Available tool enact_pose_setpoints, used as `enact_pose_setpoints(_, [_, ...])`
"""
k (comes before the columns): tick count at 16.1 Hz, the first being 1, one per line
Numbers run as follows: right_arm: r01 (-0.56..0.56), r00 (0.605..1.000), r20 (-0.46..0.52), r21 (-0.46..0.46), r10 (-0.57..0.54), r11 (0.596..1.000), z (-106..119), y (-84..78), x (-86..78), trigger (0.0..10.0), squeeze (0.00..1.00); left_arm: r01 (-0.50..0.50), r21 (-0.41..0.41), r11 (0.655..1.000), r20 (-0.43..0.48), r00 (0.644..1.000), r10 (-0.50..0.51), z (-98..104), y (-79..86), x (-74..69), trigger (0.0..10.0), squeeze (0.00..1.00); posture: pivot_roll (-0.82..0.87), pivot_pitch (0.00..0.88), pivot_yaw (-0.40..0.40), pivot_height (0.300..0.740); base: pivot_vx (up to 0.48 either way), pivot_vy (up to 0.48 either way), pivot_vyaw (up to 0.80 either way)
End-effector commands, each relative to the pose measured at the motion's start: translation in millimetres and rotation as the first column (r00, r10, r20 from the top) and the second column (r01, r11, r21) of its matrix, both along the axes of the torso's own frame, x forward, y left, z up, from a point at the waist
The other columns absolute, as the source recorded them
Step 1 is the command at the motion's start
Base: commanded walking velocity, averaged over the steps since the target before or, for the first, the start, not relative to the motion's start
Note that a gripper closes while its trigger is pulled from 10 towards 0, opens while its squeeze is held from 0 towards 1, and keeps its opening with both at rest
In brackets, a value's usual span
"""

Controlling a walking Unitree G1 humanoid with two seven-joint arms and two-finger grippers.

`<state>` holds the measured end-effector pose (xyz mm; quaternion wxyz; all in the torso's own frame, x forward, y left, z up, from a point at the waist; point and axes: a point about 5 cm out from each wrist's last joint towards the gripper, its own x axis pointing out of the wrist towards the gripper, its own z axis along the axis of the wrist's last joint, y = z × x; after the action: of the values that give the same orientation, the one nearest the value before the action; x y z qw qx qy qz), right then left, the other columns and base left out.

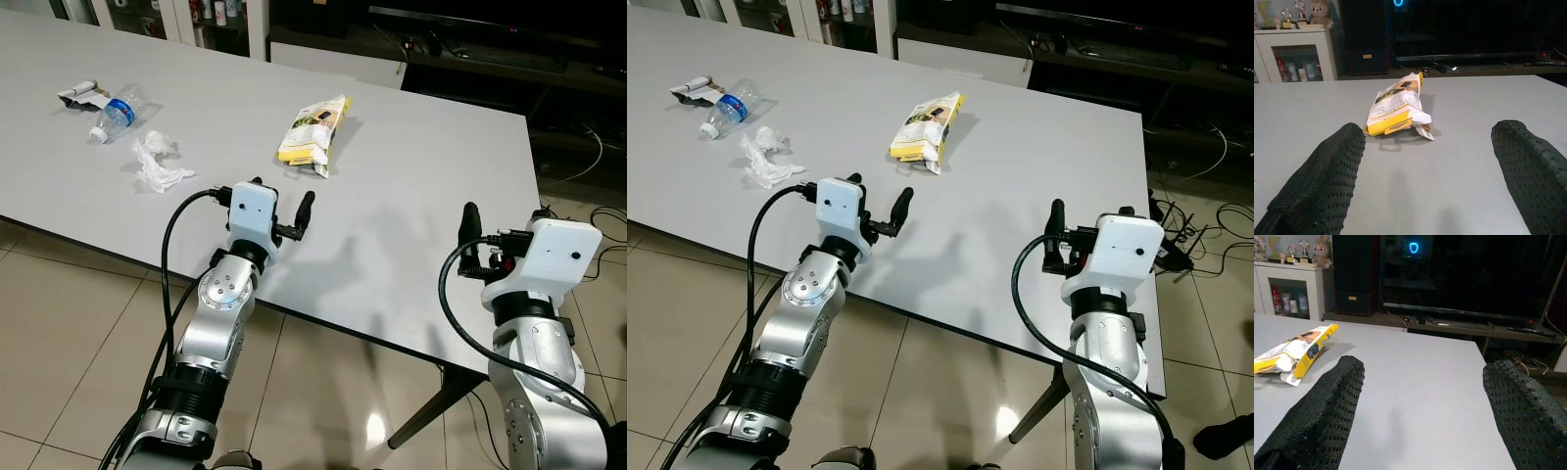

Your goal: Picking trash to rubbish bin

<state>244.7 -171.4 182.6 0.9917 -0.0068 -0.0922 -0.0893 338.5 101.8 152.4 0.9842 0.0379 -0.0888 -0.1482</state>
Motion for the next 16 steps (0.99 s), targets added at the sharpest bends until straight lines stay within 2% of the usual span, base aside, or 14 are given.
enact_pose_setpoints(1, [0.024, 1.0, -0.008, -0.01, -0.024, 1.0, -0.4, -4.4, 1.2, 10.0, 0.0, 0.002, 0.003, 1.0, 0.015, 1.0, -0.002, 3.9, -2.3, 1.6, 10.0, 0.0, 0.11, 0.068, -0.045, 0.74, 0.0, 0.0, 0.0])
enact_pose_setpoints(5, [0.024, 1.0, -0.008, -0.01, -0.024, 1.0, -0.4, -4.4, 1.2, 10.0, 0.0, 0.002, 0.003, 1.0, 0.015, 1.0, -0.002, 3.9, -2.3, 1.6, 10.0, 0.0, 0.11, 0.068, -0.045, 0.74, 0.0, 0.0, 0.0])
enact_pose_setpoints(8, [0.014, 1.0, -0.021, 0.003, -0.014, 1.0, -4.7, -3.0, -5.4, 10.0, 0.0, 0.02, 0.0, 1.0, -0.012, 1.0, -0.02, -0.8, -9.6, 1.8, 10.0, 0.0, 0.08, 0.081, -0.042, 0.74, 0.0, 0.0, 0.0])
enact_pose_setpoints(16, [0.01, 1.0, -0.018, 0.005, -0.01, 1.0, -4.7, -2.6, -4.4, 10.0, 0.0, 0.014, 0.005, 1.0, -0.013, 1.0, -0.014, -1.1, -9.2, 3.4, 10.0, 0.0, 0.08, 0.077, -0.041, 0.74, 0.0, 0.0, 0.0])
